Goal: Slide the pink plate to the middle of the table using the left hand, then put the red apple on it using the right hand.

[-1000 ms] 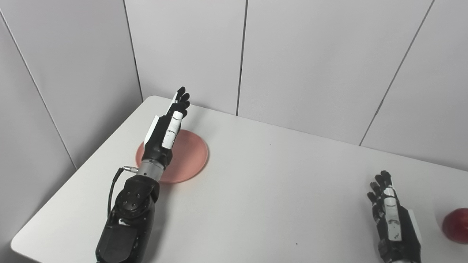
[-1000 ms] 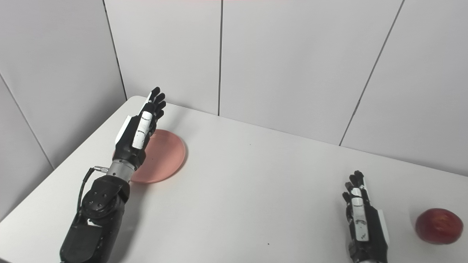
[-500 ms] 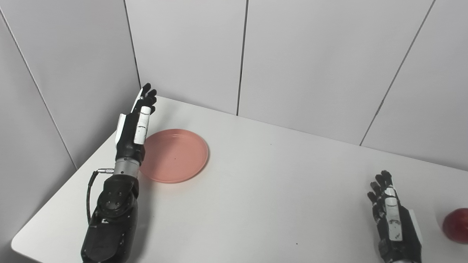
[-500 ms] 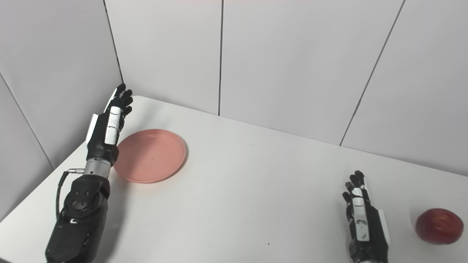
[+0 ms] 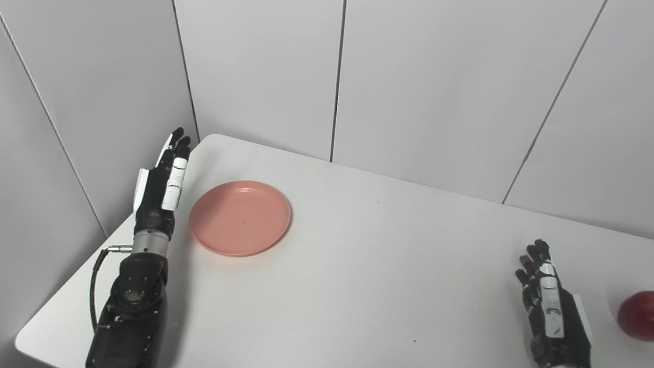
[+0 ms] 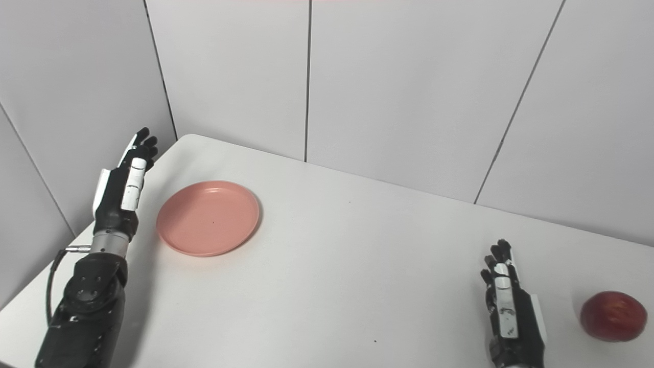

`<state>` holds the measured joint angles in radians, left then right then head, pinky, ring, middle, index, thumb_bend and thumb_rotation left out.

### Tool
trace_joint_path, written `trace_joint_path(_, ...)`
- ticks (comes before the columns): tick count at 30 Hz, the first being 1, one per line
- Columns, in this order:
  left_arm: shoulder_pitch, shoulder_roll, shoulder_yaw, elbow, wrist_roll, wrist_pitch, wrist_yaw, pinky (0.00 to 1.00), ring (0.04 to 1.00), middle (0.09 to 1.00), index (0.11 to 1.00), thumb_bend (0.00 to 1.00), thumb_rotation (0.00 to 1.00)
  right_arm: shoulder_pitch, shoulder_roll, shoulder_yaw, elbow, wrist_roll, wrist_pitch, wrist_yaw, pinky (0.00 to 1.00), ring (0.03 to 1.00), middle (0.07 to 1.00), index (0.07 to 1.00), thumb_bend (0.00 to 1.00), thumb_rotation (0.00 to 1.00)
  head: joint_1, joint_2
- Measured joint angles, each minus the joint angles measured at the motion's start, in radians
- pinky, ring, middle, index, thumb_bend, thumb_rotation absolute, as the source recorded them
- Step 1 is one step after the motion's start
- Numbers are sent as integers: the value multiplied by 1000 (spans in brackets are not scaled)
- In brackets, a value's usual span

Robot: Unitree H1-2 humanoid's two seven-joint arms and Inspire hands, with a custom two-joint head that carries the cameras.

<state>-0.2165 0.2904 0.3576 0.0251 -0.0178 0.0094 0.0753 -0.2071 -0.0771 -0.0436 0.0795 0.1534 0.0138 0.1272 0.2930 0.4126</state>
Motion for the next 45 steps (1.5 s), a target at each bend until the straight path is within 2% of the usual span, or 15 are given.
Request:
trace_joint_path(3,5,13,5,1,-5,0,-3,938,926,917,904,752,1000,0,0,0,0,-2,0,-1,1000,1000,1000,1000,625,926,2,0)
trace_joint_path(7,14,37,2,5,4,12,-3,932,916,905,895,692,1000,0,0,-1,0,-2,0,-1,1000,1000,1000,1000,626,922,6,0)
trace_joint_path(12,23,60,-12,15,8,35,-7,959,918,906,890,707,1000,0,0,0,0,5,0,0,1000,1000,1000,1000,630,930,6,2)
trace_joint_path(15,23,66,-20,29,12,40,-8,916,906,899,883,712,1000,0,0,0,0,8,0,1,1000,1000,1000,1000,636,927,6,5)
trace_joint_path(20,23,75,-52,52,28,52,-17,951,938,932,927,759,1000,0,0,0,0,8,0,0,1000,1000,1000,1000,639,922,6,3)
trace_joint_path(24,23,74,-62,58,26,93,-20,996,963,944,948,750,1000,0,0,0,-1,9,0,-1,1000,1000,1000,1000,640,921,6,5)
trace_joint_path(30,20,52,-66,57,21,121,-23,1000,977,962,959,720,1000,0,0,0,-3,9,0,-2,1000,1000,1000,1000,637,924,6,3)
trace_joint_path(38,5,34,-60,110,-67,124,-58,1000,1000,983,962,696,1000,1,0,-1,-12,8,0,-3,1000,1000,1000,1000,642,923,14,8)
trace_joint_path(45,-8,34,-58,138,-85,126,-60,1000,1000,995,974,702,1000,0,0,-2,-19,8,0,-6,1000,1000,995,1000,648,921,23,6)
